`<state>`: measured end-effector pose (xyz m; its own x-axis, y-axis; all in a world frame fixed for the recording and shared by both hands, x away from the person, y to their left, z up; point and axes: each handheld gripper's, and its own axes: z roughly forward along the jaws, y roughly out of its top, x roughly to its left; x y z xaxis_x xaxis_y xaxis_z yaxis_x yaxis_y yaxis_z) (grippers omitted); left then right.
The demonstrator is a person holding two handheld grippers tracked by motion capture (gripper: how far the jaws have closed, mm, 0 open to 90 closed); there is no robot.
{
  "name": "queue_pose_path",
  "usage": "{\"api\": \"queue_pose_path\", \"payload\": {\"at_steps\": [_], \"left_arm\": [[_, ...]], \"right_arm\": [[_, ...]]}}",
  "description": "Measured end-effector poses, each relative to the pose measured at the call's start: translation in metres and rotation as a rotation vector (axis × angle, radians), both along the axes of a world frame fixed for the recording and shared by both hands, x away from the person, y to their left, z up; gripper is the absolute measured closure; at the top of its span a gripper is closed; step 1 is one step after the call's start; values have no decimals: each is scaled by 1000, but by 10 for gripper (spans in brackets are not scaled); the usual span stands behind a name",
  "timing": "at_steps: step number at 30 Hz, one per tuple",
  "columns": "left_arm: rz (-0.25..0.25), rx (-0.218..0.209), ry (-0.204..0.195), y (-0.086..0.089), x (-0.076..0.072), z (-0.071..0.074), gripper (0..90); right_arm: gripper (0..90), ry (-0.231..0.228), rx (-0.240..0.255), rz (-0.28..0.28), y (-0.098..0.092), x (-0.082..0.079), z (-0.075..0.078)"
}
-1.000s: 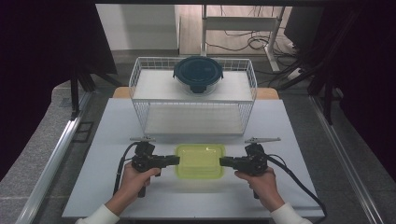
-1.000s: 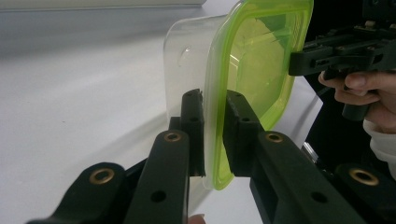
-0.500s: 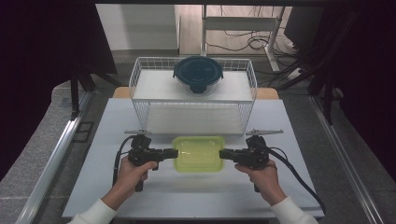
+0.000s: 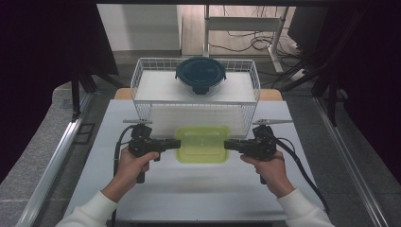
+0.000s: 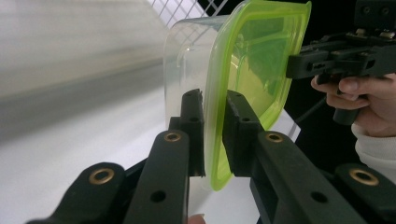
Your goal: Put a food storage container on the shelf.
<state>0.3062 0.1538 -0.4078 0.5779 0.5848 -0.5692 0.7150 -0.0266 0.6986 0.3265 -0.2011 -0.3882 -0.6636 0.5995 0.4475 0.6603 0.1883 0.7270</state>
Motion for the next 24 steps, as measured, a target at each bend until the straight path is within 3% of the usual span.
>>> {"api": "queue_pose_path", "payload": {"at_steps": [6, 24], "left_arm": [[3, 20, -33, 1, 4, 19, 799], [14, 15, -85, 4, 13, 56, 799]], "right_arm": [[789, -2, 18, 1, 1, 5, 13], [789, -55, 24, 5, 5, 16, 50]]}}
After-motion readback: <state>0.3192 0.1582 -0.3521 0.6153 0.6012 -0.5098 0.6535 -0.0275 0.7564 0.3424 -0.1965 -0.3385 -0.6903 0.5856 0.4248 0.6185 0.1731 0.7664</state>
